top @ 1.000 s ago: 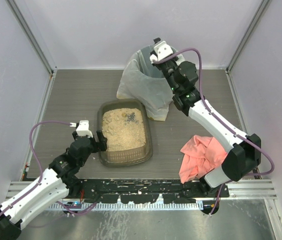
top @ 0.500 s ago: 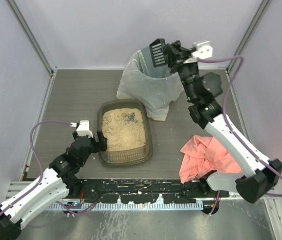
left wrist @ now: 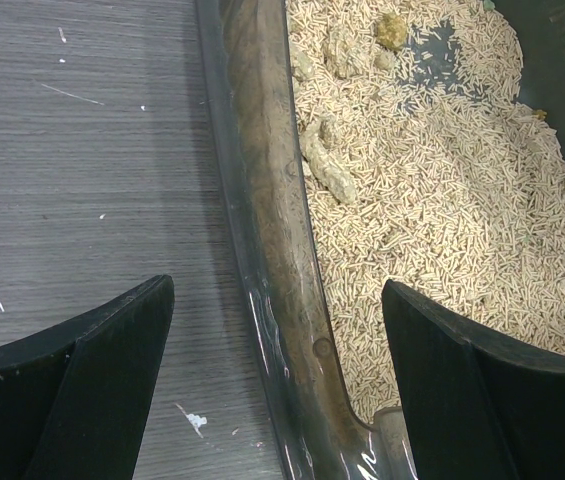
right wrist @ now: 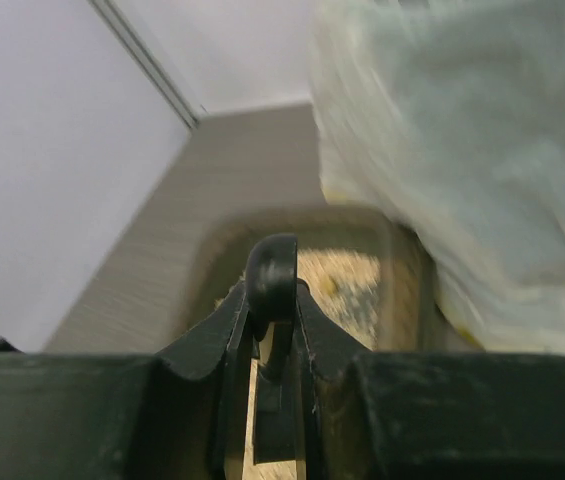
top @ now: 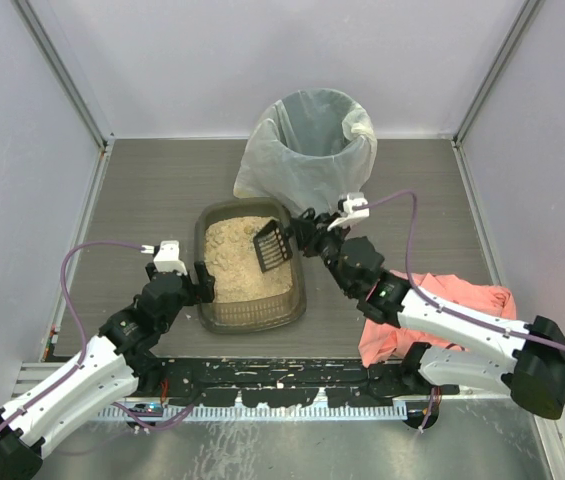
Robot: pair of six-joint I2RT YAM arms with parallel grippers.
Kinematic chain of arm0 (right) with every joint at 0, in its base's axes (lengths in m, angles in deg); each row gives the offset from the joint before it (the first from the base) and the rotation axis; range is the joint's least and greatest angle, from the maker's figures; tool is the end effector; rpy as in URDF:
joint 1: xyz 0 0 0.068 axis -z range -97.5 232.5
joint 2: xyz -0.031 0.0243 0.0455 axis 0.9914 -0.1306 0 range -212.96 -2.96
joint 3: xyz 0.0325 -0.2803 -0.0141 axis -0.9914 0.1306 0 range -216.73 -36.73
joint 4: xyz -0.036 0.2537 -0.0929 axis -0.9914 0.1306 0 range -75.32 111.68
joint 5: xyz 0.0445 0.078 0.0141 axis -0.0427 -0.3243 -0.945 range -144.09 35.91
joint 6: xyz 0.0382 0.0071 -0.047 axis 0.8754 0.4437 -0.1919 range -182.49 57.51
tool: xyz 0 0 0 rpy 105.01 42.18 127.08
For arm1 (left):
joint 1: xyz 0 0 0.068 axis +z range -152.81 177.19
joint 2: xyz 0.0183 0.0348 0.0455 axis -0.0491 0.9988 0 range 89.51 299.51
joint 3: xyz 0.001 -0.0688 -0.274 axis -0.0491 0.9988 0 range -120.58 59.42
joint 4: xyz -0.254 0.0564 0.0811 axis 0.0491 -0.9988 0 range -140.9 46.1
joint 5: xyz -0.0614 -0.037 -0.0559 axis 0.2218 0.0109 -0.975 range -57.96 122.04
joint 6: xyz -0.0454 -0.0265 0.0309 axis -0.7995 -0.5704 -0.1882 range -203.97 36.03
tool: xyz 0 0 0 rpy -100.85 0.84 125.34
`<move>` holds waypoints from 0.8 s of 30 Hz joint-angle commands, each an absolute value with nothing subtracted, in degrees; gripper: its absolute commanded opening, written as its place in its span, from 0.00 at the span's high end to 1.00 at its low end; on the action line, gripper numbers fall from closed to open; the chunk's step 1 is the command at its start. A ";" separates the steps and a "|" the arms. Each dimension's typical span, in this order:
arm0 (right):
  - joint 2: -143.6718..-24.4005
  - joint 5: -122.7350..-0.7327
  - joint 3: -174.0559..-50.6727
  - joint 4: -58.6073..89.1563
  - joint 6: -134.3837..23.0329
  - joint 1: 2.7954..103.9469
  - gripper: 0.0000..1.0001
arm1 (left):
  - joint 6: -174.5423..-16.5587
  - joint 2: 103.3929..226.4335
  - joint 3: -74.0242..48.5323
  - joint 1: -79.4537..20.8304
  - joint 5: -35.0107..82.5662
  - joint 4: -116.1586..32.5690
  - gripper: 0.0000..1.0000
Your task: Clean the litter box
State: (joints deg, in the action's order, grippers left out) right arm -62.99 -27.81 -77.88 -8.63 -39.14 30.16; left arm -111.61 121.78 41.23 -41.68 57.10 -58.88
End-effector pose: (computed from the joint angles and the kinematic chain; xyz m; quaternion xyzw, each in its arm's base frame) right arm 0.1750 0.1935 0.3335 -0.0040 0.6822 0.3165 0.6591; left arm 0.1310 -0.0809 0.1996 -0.0272 0.8481 -0.1150 0.5164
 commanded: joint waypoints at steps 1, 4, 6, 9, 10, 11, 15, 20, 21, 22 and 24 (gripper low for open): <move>-64.09 -19.00 -72.39 -18.77 -29.37 28.71 0.95 | -111.41 121.49 39.65 -41.81 57.27 -56.30 0.13; -67.36 -18.91 -71.45 -20.49 -27.19 28.08 0.91 | -111.31 121.75 39.65 -41.83 57.00 -56.20 0.13; -69.10 -19.02 -71.01 -20.96 -25.80 27.94 0.86 | -111.30 121.84 39.56 -41.82 56.92 -56.20 0.13; -70.84 -18.95 -69.78 -21.71 -23.83 27.92 0.77 | -111.38 121.68 39.61 -41.82 57.13 -56.31 0.13; -71.22 -18.94 -69.47 -21.64 -23.43 27.92 0.74 | -111.39 121.53 39.64 -41.78 57.17 -56.37 0.13; -71.50 -18.95 -69.27 -21.46 -23.03 27.93 0.71 | -111.39 121.48 39.67 -41.82 57.22 -56.38 0.13; -71.97 -19.88 -69.10 -20.24 -22.65 27.92 0.62 | -111.39 121.52 39.65 -41.81 57.11 -56.29 0.13; -70.39 -19.59 -68.19 -17.62 -23.76 27.93 0.50 | -111.31 121.79 39.56 -41.77 57.12 -56.25 0.13; -69.59 -19.07 -68.12 -16.48 -24.45 27.92 0.48 | -111.37 121.72 39.56 -41.76 57.13 -56.36 0.13; -68.22 -18.13 -67.99 -14.62 -25.49 27.96 0.46 | -111.39 121.62 39.56 -41.75 57.13 -56.38 0.13; -65.99 -16.72 -68.09 -11.32 -28.02 27.93 0.40 | -111.48 121.46 39.64 -41.79 57.45 -56.51 0.13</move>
